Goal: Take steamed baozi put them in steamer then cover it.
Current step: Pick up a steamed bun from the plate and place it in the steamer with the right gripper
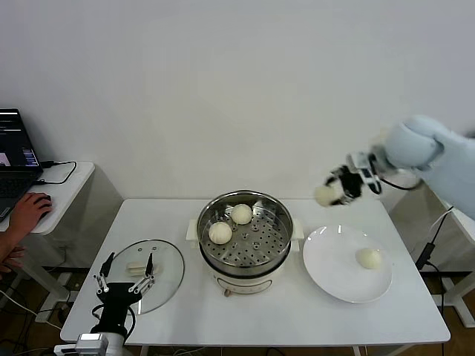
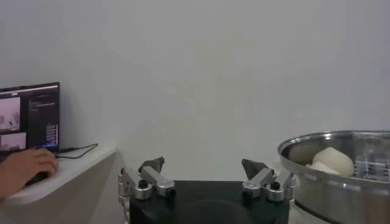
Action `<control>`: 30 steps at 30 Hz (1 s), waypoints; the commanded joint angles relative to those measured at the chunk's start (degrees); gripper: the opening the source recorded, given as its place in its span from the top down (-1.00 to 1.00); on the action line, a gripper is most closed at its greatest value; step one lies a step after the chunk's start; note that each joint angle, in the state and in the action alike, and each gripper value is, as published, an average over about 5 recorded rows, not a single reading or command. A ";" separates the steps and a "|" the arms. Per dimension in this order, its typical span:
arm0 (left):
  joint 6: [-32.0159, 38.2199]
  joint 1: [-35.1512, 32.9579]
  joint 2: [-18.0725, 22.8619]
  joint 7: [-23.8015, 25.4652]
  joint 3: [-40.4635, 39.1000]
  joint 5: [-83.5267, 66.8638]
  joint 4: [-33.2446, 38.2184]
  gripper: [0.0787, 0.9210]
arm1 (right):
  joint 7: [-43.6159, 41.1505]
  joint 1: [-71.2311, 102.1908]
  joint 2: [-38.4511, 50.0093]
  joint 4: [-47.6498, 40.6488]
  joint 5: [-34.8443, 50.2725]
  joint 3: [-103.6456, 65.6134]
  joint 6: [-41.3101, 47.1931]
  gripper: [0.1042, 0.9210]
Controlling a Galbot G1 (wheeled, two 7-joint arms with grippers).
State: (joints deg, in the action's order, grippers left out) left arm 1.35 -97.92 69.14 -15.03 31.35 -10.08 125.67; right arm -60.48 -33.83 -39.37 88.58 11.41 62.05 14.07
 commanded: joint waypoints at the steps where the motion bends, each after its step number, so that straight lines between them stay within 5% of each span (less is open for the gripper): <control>1: 0.11 -0.35 0.33 -0.04 0.76 -0.10 0.56 -0.77 | 3.22 -5.98 -16.50 0.12 5.80 7.86 -4.19 -0.10; 15: 0.06 -0.75 1.88 -0.10 1.56 -0.05 1.53 -0.77 | 4.97 -0.16 -23.81 -1.70 -8.99 15.11 -22.05 -0.10; 30: 0.18 -1.34 2.63 -0.18 1.92 -0.02 2.06 -0.77 | 4.85 3.51 -24.26 0.62 -19.78 16.85 -29.90 -0.12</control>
State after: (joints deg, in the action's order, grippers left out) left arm 1.48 -99.24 71.54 -15.19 33.24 -10.11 127.64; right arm -55.97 -31.55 -61.78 88.45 -1.78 77.23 -9.88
